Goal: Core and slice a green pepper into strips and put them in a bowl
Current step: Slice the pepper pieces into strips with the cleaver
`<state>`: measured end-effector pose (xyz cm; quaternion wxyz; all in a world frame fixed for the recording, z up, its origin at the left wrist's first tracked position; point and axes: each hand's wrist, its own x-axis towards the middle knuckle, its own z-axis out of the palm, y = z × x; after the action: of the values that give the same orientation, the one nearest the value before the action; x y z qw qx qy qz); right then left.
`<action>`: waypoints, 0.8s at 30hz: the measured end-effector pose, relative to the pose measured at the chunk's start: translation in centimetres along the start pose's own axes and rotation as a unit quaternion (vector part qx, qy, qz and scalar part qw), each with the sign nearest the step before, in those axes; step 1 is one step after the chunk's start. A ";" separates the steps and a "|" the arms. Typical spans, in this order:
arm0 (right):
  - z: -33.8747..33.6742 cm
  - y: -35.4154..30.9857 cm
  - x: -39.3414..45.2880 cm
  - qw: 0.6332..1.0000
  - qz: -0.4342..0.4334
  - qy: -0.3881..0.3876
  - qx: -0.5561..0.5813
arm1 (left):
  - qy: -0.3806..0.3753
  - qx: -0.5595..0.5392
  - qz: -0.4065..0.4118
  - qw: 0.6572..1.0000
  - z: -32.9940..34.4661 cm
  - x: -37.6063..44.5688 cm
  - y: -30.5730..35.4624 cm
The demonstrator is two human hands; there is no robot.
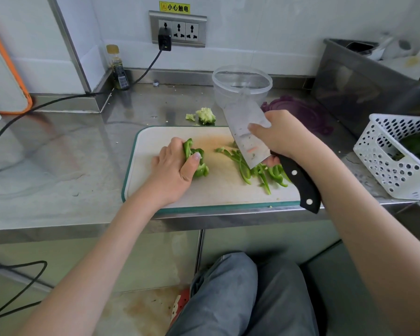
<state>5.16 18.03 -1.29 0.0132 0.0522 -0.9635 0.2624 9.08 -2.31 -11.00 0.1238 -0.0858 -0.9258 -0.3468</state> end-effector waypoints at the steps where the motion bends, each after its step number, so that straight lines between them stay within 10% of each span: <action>1: 0.0 -0.1 0.1 1.000 -0.002 0.005 0.004 | 0.000 0.005 0.002 1.000 0.0 0.0 0.0; 24: 1.4 -1.2 -1.0 0.994 0.016 -0.026 0.108 | -0.021 0.016 0.030 0.999 0.1 -0.2 0.2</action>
<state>6.27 16.42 -1.99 -0.0217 0.0446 -0.9303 0.3634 9.32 -2.10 -10.95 0.1160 -0.1194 -0.9304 -0.3265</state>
